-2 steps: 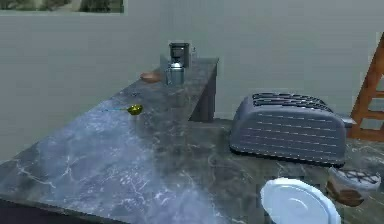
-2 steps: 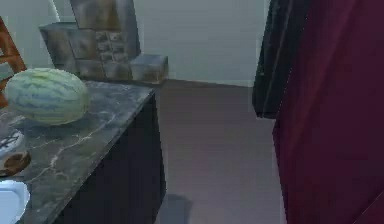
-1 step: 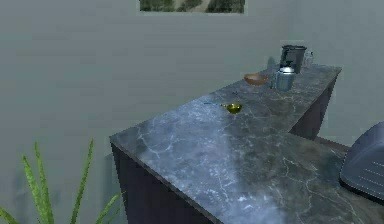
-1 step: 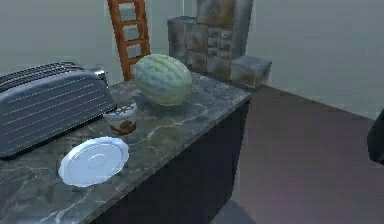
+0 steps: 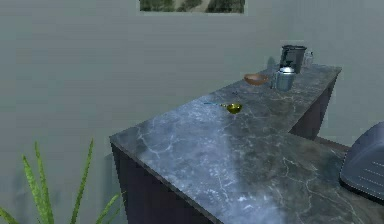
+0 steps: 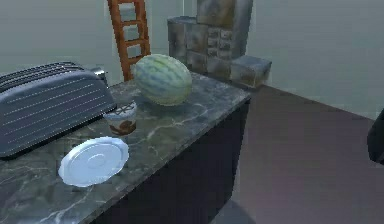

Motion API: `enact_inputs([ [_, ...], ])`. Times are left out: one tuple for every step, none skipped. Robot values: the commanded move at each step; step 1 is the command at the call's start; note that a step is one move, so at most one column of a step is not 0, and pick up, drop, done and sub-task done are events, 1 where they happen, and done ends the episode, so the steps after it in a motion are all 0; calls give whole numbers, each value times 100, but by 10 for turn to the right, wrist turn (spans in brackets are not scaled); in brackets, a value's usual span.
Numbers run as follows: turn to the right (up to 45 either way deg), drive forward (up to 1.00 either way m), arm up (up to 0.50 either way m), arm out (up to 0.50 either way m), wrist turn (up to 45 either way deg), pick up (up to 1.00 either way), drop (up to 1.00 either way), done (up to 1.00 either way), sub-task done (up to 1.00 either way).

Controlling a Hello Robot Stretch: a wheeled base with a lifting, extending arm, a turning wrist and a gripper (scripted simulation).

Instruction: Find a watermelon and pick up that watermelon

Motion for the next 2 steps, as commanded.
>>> enact_inputs([
  [0, 0, 38, 0, 0, 0, 0, 0, 0],
  [0, 0, 0, 44, 0, 0, 0, 0, 0],
])
